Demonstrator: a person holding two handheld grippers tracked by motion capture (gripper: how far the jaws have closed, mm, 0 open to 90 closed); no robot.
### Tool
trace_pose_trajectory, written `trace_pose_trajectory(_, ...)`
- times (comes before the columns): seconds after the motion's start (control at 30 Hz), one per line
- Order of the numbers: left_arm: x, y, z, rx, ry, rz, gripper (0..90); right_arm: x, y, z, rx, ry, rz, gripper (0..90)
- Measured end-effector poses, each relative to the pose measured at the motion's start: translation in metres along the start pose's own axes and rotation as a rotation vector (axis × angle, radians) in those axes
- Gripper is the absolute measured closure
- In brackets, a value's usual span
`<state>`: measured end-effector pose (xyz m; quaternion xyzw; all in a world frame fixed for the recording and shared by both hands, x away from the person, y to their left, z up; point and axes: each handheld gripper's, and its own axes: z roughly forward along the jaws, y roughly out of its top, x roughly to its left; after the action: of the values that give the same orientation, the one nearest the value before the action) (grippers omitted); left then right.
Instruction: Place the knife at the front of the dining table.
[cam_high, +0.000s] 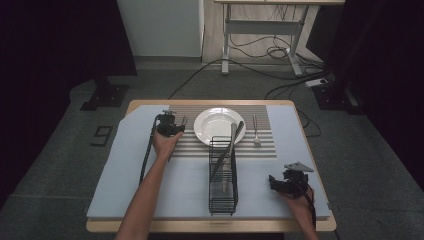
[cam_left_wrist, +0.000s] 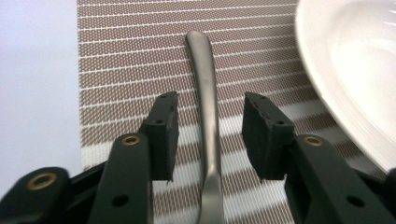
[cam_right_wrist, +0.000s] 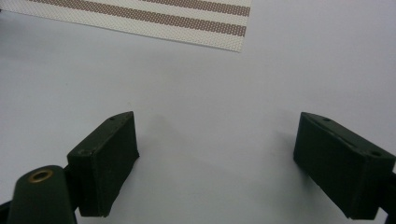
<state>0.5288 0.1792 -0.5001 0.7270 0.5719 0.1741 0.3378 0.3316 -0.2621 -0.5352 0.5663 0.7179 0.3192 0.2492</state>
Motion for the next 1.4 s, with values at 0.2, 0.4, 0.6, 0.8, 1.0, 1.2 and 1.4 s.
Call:
trace_pose_trajectory(0.2,0.001,-0.018,-0.019,0.045,-0.018,0.047,54.4,0.000,0.000,0.000,0.002,0.000,0.001,13.2)
trace_pose_trajectory(0.4,0.008,-0.043,-0.035,0.072,-0.023,0.056,54.1,0.001,0.000,0.000,0.002,0.000,0.004,13.2)
trace_pose_trajectory(0.6,0.007,-0.060,-0.042,0.080,-0.026,0.078,54.5,0.001,0.000,0.000,0.003,0.000,0.003,13.2)
trace_pose_trajectory(0.8,0.001,-0.066,-0.045,0.069,-0.027,0.091,60.8,0.001,0.000,0.000,0.003,-0.001,0.004,13.2)
trace_pose_trajectory(1.0,-0.011,-0.068,-0.042,0.043,0.029,0.121,66.5,0.001,0.000,0.000,0.003,-0.001,0.003,13.2)
trace_pose_trajectory(1.2,-0.015,-0.065,-0.038,0.036,0.057,0.115,70.1,0.001,0.000,0.000,0.003,-0.001,0.003,13.2)
trace_pose_trajectory(1.4,-0.018,-0.061,-0.031,0.023,0.067,0.099,70.5,0.001,0.000,0.000,0.003,0.000,0.003,13.2)
